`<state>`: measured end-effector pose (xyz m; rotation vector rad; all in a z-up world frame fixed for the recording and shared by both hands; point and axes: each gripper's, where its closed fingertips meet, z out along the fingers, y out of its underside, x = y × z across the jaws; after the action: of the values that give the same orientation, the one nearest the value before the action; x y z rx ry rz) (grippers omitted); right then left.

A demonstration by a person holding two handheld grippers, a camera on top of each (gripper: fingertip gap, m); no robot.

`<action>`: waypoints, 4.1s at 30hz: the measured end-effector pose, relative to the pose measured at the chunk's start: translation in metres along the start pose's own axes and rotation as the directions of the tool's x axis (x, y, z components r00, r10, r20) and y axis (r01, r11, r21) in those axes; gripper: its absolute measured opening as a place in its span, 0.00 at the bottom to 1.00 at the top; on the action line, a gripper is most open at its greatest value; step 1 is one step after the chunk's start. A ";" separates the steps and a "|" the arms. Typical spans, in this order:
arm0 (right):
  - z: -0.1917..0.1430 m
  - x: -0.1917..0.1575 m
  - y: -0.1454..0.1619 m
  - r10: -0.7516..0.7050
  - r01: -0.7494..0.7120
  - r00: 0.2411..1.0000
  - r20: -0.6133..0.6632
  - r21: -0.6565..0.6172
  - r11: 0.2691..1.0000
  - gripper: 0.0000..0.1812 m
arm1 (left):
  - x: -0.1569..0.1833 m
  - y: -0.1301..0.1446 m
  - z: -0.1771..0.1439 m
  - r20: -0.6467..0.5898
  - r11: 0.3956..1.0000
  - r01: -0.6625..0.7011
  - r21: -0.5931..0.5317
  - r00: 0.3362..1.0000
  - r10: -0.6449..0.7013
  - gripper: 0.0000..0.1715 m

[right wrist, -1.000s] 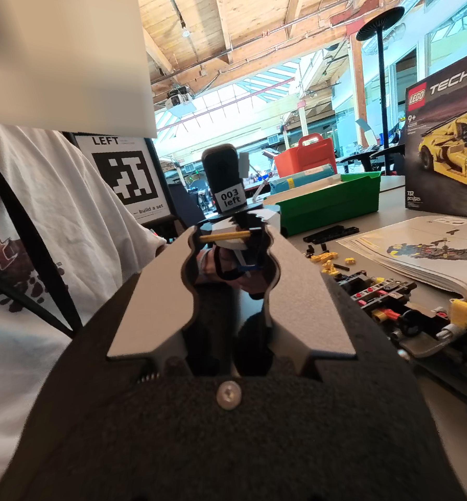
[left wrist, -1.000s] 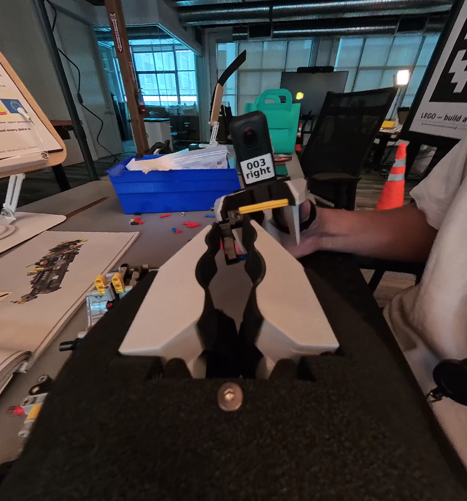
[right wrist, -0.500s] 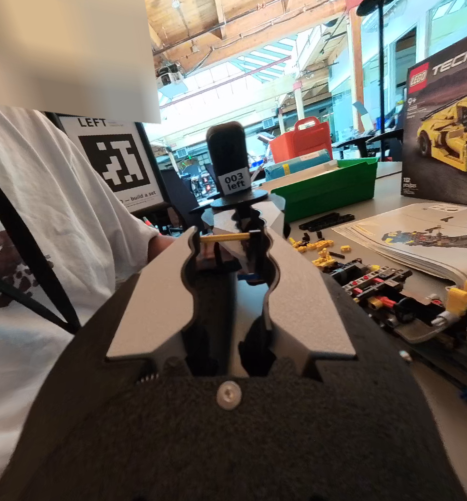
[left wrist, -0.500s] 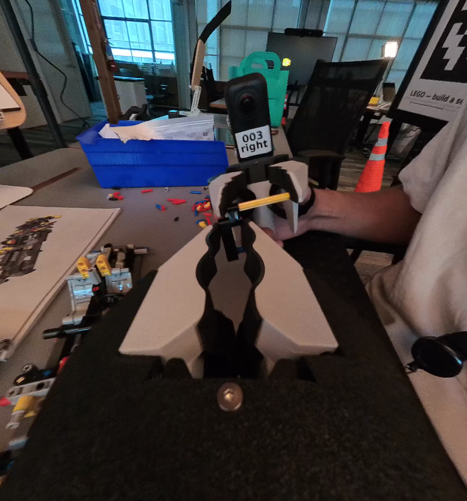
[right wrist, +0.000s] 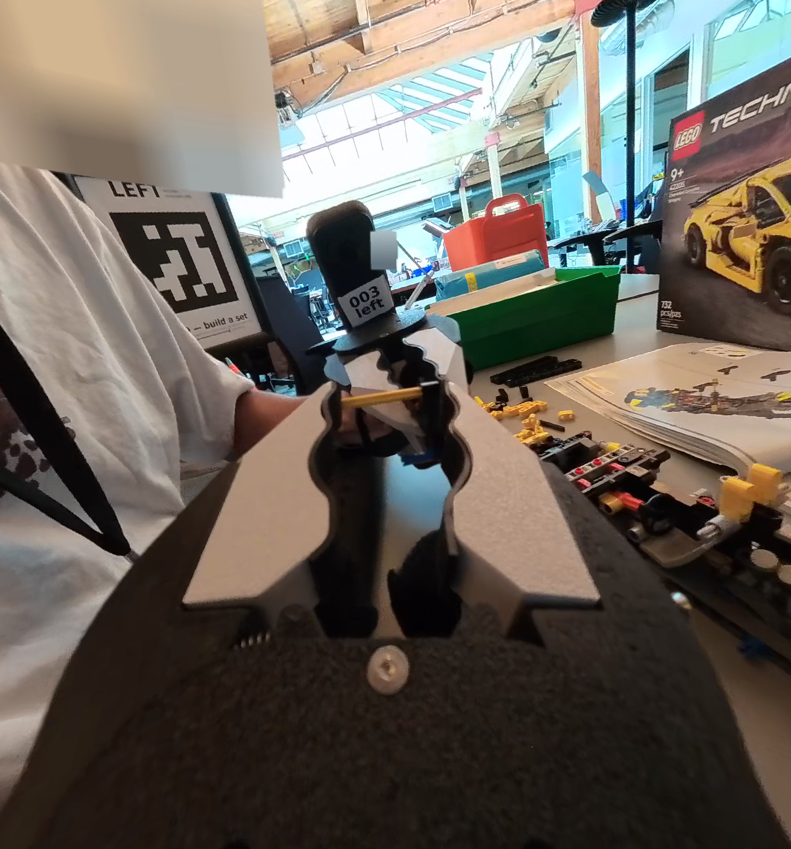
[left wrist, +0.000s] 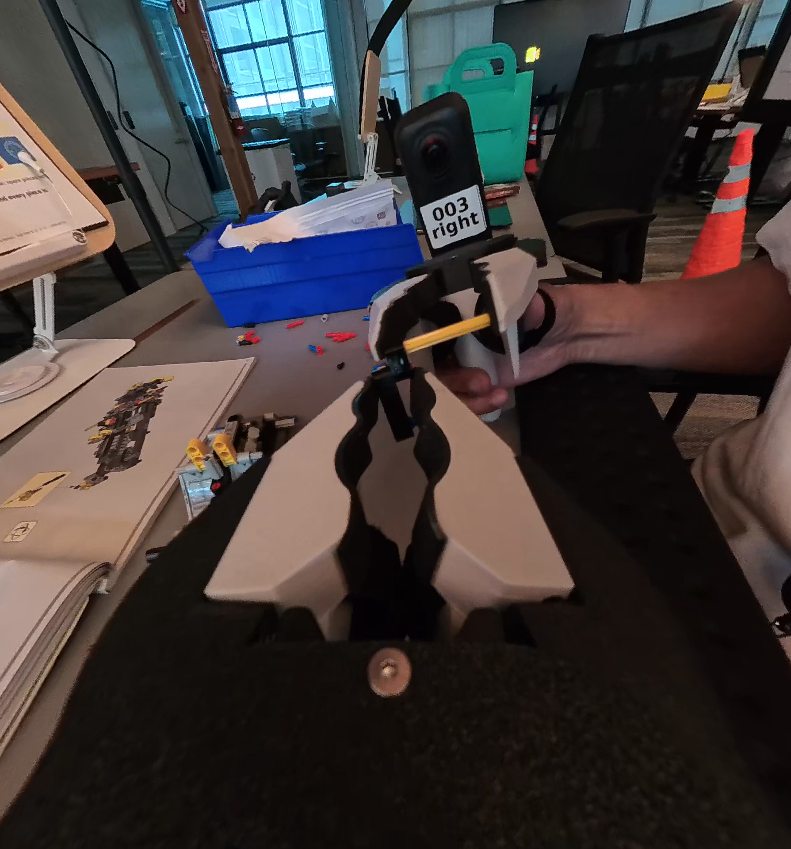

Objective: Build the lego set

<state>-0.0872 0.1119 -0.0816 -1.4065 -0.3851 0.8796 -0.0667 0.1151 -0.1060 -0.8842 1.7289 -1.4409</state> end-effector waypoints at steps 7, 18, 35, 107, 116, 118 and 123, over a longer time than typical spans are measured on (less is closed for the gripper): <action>0.001 0.002 0.002 -0.064 0.063 0.997 -0.030 -0.022 0.998 0.23 | -0.003 0.002 0.001 0.045 0.998 -0.066 -0.023 0.997 0.067 0.07; 0.004 0.001 0.002 -0.261 0.254 0.957 -0.123 -0.070 0.965 0.22 | -0.009 -0.001 -0.002 0.173 0.966 -0.255 -0.047 0.950 0.259 0.06; 0.003 0.000 0.011 -0.276 0.267 0.956 -0.094 -0.097 0.959 0.23 | -0.005 0.008 0.001 0.123 0.964 -0.257 -0.060 0.957 0.263 0.06; 0.007 -0.026 0.027 -0.121 0.128 0.991 0.052 -0.165 0.978 0.30 | 0.031 0.015 -0.009 -0.201 0.992 -0.088 -0.089 0.977 0.069 0.03; 0.011 -0.031 0.026 -0.139 0.149 0.987 0.086 -0.135 0.980 0.30 | 0.034 0.015 -0.008 -0.217 0.992 -0.077 -0.099 0.975 0.054 0.03; 0.011 -0.029 0.022 -0.147 0.155 0.986 0.077 -0.116 0.981 0.30 | 0.031 0.012 -0.008 -0.201 0.994 -0.072 -0.085 0.978 0.053 0.03; 0.013 -0.033 0.011 -0.148 0.154 0.985 0.087 -0.059 0.986 0.30 | 0.031 -0.001 -0.009 -0.197 0.999 -0.024 -0.025 0.980 0.019 0.03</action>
<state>-0.1211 0.0963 -0.0809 -1.3848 -0.5804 0.8079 -0.0905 0.0934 -0.1066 -0.7554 1.9008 -1.5367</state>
